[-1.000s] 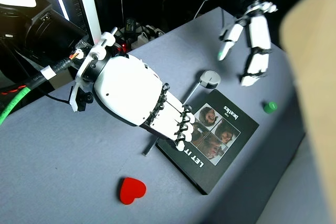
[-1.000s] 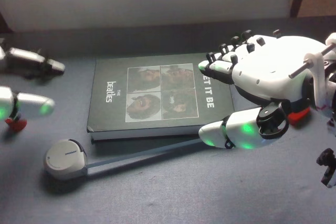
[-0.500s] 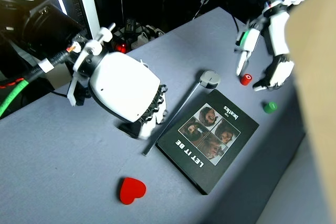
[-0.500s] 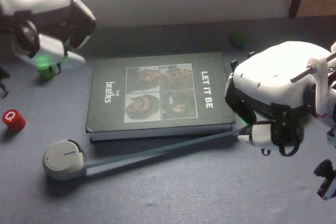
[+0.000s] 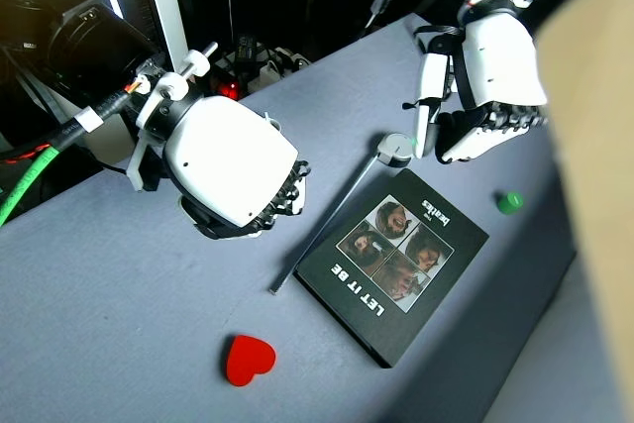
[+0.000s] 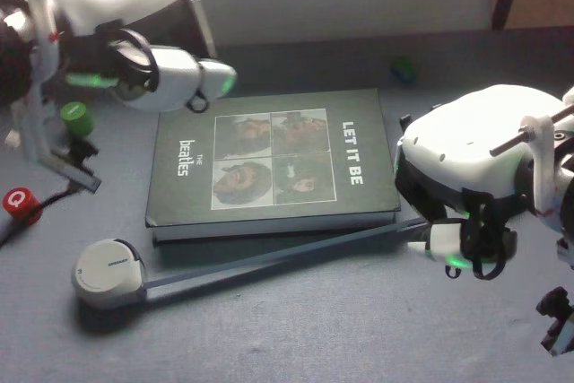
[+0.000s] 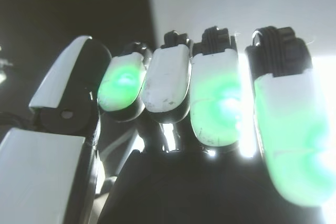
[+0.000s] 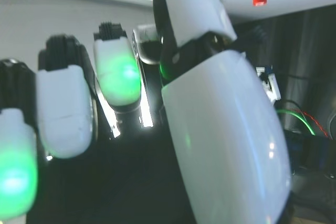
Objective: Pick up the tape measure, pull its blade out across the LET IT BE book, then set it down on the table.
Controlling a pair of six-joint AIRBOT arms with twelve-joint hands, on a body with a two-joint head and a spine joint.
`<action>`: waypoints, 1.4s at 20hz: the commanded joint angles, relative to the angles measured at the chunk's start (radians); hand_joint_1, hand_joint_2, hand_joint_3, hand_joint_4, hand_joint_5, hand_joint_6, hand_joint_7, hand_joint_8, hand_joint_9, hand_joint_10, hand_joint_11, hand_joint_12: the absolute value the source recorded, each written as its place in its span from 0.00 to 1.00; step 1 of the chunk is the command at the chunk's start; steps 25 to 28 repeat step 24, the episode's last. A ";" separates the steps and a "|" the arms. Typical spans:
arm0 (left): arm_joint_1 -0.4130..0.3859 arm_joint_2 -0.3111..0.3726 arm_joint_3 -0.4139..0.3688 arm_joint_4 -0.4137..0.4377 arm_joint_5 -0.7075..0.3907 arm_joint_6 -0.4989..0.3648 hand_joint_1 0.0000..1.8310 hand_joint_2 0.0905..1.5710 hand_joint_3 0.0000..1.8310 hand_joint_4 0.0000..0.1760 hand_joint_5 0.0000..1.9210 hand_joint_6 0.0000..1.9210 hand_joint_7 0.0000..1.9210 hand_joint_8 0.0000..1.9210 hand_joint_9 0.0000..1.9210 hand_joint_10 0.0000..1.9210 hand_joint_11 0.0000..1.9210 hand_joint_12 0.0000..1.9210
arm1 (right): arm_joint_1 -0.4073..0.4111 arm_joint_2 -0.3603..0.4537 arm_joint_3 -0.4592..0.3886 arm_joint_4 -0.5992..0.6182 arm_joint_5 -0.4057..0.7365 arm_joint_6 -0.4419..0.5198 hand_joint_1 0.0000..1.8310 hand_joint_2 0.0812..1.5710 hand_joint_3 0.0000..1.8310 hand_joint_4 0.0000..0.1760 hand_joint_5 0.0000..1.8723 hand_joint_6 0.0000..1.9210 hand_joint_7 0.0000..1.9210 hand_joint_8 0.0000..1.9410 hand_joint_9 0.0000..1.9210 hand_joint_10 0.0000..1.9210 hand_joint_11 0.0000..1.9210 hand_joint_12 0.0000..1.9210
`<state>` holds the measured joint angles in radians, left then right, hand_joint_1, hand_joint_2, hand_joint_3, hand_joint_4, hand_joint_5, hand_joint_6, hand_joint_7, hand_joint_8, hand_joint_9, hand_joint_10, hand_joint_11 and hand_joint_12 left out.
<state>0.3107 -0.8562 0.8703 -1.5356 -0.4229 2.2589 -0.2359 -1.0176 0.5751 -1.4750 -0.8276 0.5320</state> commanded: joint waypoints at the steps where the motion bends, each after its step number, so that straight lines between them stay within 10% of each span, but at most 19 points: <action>1: -0.009 0.002 -0.018 0.012 -0.087 0.016 0.36 0.82 0.00 1.00 0.61 1.00 0.67 1.00 0.78 1.00 0.85 1.00 | 0.003 0.002 -0.006 -0.087 -0.016 0.016 0.58 0.80 0.00 0.00 0.62 1.00 0.74 1.00 0.86 1.00 0.97 1.00; 3: -0.007 -0.001 -0.084 -0.076 -0.174 0.098 0.37 0.82 0.00 1.00 0.61 1.00 0.66 1.00 0.78 1.00 0.85 1.00 | -0.005 0.000 -0.011 -0.121 -0.022 0.031 0.57 0.81 0.00 0.00 0.66 1.00 0.76 1.00 0.88 1.00 0.98 1.00; 4: -0.004 -0.008 -0.121 -0.095 -0.238 0.122 0.37 0.82 0.00 1.00 0.61 1.00 0.66 1.00 0.78 1.00 0.85 1.00 | -0.007 0.000 -0.014 -0.127 -0.023 0.031 0.56 0.82 0.00 0.79 0.68 1.00 0.77 1.00 0.89 1.00 0.99 1.00; 5: 0.002 -0.017 -0.159 -0.111 -0.305 0.129 0.37 0.82 0.00 1.00 0.61 1.00 0.66 1.00 0.78 1.00 0.85 1.00 | -0.008 0.000 -0.016 -0.130 -0.022 0.031 0.54 0.82 0.00 0.96 0.68 1.00 0.77 1.00 0.89 1.00 0.99 1.00; 13: 0.026 -0.144 -0.307 -0.106 -0.693 0.070 0.31 0.82 0.00 0.99 0.57 1.00 0.57 1.00 0.69 1.00 0.77 1.00 | -0.024 -0.001 -0.018 -0.133 -0.026 0.029 0.53 0.82 0.00 1.00 0.68 1.00 0.76 1.00 0.89 1.00 0.99 1.00; 14: 0.025 -0.149 -0.313 -0.101 -0.713 0.066 0.30 0.81 0.00 0.65 0.53 1.00 0.53 1.00 0.66 1.00 0.74 1.00 | -0.025 -0.001 -0.018 -0.133 -0.026 0.029 0.52 0.82 0.00 1.00 0.68 1.00 0.77 1.00 0.89 1.00 0.99 1.00; 15: 0.023 -0.151 -0.320 -0.101 -0.728 0.066 0.28 0.81 0.00 0.56 0.51 1.00 0.52 1.00 0.65 1.00 0.74 1.00 | -0.026 -0.001 -0.019 -0.133 -0.026 0.028 0.52 0.81 0.00 1.00 0.68 1.00 0.78 1.00 0.89 1.00 0.98 1.00; 16: 0.022 -0.151 -0.324 -0.098 -0.731 0.066 0.25 0.82 0.00 0.00 0.46 0.86 0.50 1.00 0.60 1.00 0.63 1.00 | -0.026 -0.001 -0.019 -0.133 -0.025 0.027 0.52 0.81 0.00 1.00 0.68 1.00 0.78 1.00 0.89 1.00 0.98 1.00; 17: 0.021 -0.151 -0.326 -0.097 -0.731 0.069 0.17 0.85 0.01 0.00 0.28 0.32 0.31 0.33 0.29 0.41 0.20 0.62 | -0.027 -0.001 -0.019 -0.133 -0.024 0.025 0.53 0.80 0.00 1.00 0.69 1.00 0.79 1.00 0.89 1.00 0.97 1.00; 18: 0.020 -0.151 -0.327 -0.098 -0.732 0.069 0.19 0.85 0.00 0.00 0.39 0.85 0.44 0.60 0.40 0.78 0.36 0.90 | -0.028 -0.001 -0.020 -0.133 -0.023 0.024 0.53 0.79 0.00 1.00 0.69 1.00 0.77 1.00 0.88 1.00 0.96 1.00; 19: 0.019 -0.151 -0.328 -0.099 -0.732 0.069 0.22 0.84 0.00 0.00 0.44 0.97 0.49 0.92 0.54 0.96 0.59 0.98 | -0.029 -0.001 -0.020 -0.134 -0.020 0.022 0.53 0.79 0.00 1.00 0.68 1.00 0.75 1.00 0.87 1.00 0.96 1.00; 20: 0.012 -0.151 -0.328 -0.098 -0.731 0.069 0.23 0.84 0.00 0.34 0.48 0.99 0.50 0.98 0.58 0.99 0.66 1.00 | -0.030 -0.001 -0.020 -0.134 -0.018 0.019 0.52 0.79 0.00 1.00 0.68 1.00 0.74 1.00 0.85 1.00 0.95 1.00; 21: 0.006 -0.151 -0.326 -0.097 -0.730 0.072 0.23 0.83 0.00 0.46 0.45 1.00 0.44 1.00 0.49 1.00 0.59 1.00 | -0.031 -0.002 -0.020 -0.134 -0.018 0.018 0.52 0.79 0.00 1.00 0.67 1.00 0.74 1.00 0.85 1.00 0.95 1.00; 22: 0.000 -0.151 -0.325 -0.096 -0.727 0.073 0.20 0.85 0.00 0.00 0.40 0.91 0.39 0.87 0.39 0.90 0.38 0.89 | -0.032 -0.002 -0.021 -0.134 -0.018 0.017 0.51 0.79 0.00 1.00 0.65 1.00 0.73 1.00 0.85 1.00 0.95 1.00; 24: -0.010 -0.151 -0.323 -0.093 -0.721 0.075 0.24 0.84 0.00 0.00 0.49 0.99 0.52 0.99 0.58 1.00 0.65 1.00 | -0.034 -0.004 -0.021 -0.134 -0.018 0.016 0.51 0.79 0.00 1.00 0.63 1.00 0.72 1.00 0.85 1.00 0.97 1.00; 28: -0.010 -0.151 -0.323 -0.093 -0.721 0.075 0.24 0.84 0.00 0.00 0.49 0.99 0.52 0.99 0.58 1.00 0.65 1.00 | -0.034 -0.004 -0.021 -0.134 -0.018 0.016 0.51 0.79 0.00 1.00 0.63 1.00 0.72 1.00 0.85 1.00 0.97 1.00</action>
